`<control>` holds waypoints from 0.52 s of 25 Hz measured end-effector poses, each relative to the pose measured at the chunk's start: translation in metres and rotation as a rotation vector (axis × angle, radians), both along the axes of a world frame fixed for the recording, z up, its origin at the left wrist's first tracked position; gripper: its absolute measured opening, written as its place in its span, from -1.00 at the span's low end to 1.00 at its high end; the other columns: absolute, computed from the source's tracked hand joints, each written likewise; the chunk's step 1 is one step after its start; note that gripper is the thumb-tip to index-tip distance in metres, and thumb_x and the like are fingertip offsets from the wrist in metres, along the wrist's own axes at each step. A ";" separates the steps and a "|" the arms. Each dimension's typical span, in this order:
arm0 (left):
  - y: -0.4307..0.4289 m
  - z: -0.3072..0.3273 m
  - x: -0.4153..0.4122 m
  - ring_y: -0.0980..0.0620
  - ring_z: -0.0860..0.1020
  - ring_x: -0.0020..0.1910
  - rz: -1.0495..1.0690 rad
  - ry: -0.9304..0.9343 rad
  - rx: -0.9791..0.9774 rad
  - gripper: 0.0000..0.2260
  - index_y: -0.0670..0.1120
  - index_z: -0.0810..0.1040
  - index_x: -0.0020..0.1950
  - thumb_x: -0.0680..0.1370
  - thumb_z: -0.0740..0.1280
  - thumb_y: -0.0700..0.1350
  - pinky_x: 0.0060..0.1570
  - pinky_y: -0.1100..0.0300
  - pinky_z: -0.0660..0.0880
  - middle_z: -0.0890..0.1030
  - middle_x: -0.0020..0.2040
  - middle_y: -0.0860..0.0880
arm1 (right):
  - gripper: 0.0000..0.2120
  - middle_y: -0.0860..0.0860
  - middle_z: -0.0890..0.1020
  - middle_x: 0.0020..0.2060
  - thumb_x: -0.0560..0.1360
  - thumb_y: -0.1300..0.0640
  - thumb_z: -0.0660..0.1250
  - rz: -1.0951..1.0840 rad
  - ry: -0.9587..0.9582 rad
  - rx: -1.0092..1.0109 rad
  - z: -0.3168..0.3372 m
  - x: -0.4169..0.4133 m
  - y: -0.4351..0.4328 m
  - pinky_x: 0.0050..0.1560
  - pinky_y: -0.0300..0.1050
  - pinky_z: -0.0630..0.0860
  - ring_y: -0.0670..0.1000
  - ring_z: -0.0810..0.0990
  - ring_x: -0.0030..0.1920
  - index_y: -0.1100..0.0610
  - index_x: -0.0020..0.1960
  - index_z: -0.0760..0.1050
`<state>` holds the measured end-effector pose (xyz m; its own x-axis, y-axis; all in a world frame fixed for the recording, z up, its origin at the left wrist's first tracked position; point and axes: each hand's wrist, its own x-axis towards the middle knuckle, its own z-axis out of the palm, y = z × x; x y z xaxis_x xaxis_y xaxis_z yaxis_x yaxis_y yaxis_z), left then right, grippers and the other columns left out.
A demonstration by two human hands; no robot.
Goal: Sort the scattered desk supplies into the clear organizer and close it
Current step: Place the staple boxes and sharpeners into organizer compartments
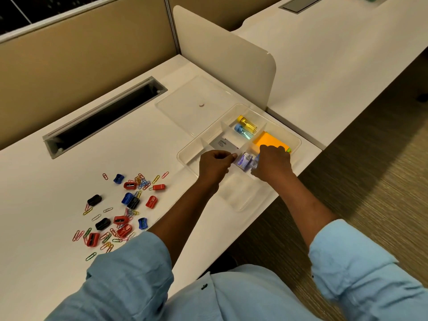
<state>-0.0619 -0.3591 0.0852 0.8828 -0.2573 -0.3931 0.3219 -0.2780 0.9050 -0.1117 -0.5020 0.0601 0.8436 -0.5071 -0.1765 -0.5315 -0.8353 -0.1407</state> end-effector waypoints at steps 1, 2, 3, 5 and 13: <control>0.004 -0.001 0.001 -0.12 0.61 -0.08 0.008 -0.004 0.003 -0.89 -0.14 0.61 -0.07 0.46 0.44 -0.14 0.01 -0.02 0.58 0.63 -0.13 -0.11 | -0.55 0.14 0.55 0.12 0.40 -0.02 0.42 0.000 0.051 -0.042 -0.004 0.001 -0.001 0.17 0.03 0.36 0.20 0.44 0.22 0.17 0.16 0.38; 0.008 -0.001 0.002 -0.11 0.61 -0.11 0.021 -0.010 0.010 -0.91 -0.14 0.60 -0.08 0.46 0.43 -0.15 -0.01 -0.01 0.58 0.63 -0.15 -0.10 | -0.55 0.14 0.55 0.13 0.40 -0.01 0.41 0.005 0.090 -0.060 -0.007 0.003 -0.001 0.19 0.03 0.34 0.20 0.43 0.23 0.16 0.17 0.36; 0.013 -0.002 0.004 -0.09 0.60 -0.14 0.037 -0.015 0.016 -0.91 -0.14 0.60 -0.09 0.47 0.43 -0.15 -0.03 0.01 0.59 0.62 -0.18 -0.08 | -0.54 0.14 0.55 0.14 0.40 -0.01 0.40 0.015 0.124 -0.072 -0.011 0.004 0.001 0.21 0.04 0.33 0.20 0.43 0.24 0.16 0.18 0.35; 0.022 -0.004 0.006 -0.06 0.58 -0.19 0.068 -0.022 0.020 -0.91 -0.16 0.60 -0.09 0.47 0.43 -0.16 -0.05 0.01 0.59 0.61 -0.21 -0.09 | -0.52 0.15 0.54 0.16 0.41 -0.01 0.38 0.034 0.165 -0.098 -0.017 0.007 0.004 0.25 0.06 0.31 0.21 0.43 0.25 0.16 0.21 0.32; 0.062 -0.011 0.007 -0.04 0.58 -0.20 0.143 -0.024 0.065 -0.88 -0.21 0.61 -0.09 0.45 0.44 -0.17 -0.04 0.00 0.57 0.63 -0.19 -0.12 | -0.57 0.17 0.57 0.12 0.45 0.07 0.35 0.043 0.185 -0.069 -0.026 0.019 0.004 0.17 0.05 0.38 0.21 0.53 0.17 0.18 0.23 0.31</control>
<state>-0.0551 -0.2975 0.0743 0.9181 -0.1030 -0.3828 0.3405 -0.2892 0.8946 -0.0924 -0.4980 0.0338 0.8210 -0.4876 -0.2970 -0.5067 -0.8620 0.0145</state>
